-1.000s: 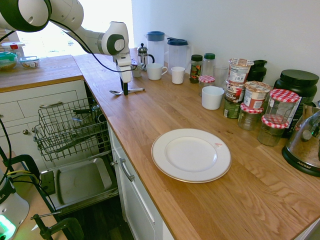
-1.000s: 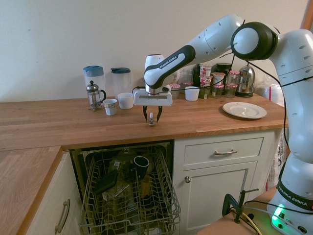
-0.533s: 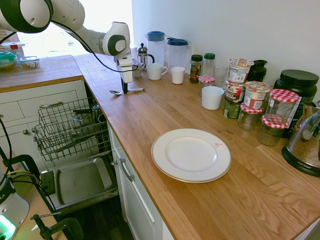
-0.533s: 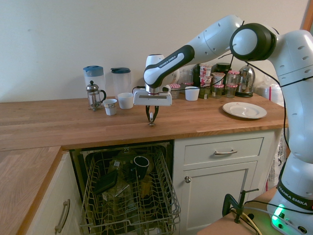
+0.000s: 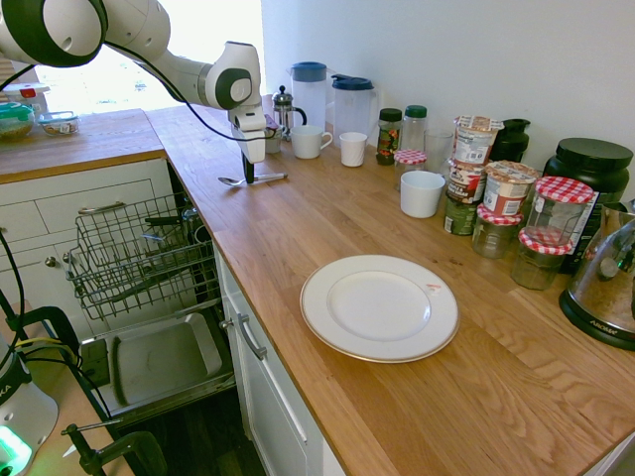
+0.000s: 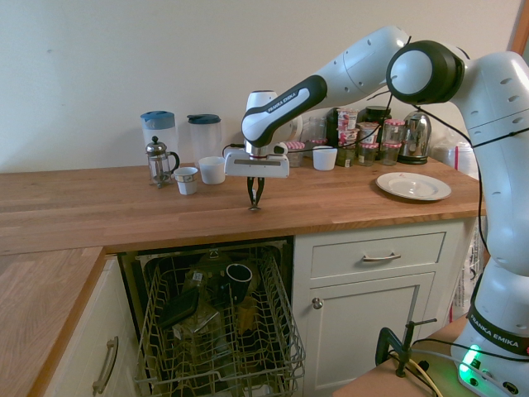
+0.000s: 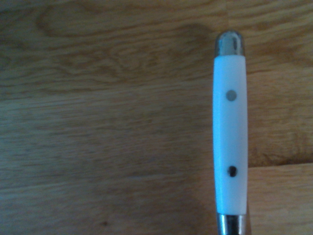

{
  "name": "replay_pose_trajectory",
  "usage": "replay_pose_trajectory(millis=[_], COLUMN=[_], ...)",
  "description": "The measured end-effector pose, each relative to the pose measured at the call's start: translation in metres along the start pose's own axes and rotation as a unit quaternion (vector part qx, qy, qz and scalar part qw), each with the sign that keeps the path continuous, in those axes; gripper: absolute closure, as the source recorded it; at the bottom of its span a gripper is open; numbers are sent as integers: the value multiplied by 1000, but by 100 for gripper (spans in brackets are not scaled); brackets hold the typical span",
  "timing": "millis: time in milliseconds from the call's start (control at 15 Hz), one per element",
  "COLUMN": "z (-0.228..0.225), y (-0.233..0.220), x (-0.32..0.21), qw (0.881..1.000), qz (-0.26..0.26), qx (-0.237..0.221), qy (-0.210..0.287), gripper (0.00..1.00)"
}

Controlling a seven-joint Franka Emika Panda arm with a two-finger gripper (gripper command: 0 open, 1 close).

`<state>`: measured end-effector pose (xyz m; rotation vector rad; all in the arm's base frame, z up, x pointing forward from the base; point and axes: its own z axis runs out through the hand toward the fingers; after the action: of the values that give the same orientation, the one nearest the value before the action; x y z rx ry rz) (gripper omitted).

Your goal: Put the spoon in the dishwasher

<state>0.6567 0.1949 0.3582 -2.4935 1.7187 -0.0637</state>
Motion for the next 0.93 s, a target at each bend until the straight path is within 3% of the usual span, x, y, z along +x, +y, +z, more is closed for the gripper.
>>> replay_pose_trajectory(millis=[267,467,933], z=[-77,-95,-24], y=[42,94,210], x=[-48,-105,-210], qw=[999,998,996], qz=[-37,-62,-77], qx=[17,17,11], qy=[4,-9,-32], gripper=[100,100,100])
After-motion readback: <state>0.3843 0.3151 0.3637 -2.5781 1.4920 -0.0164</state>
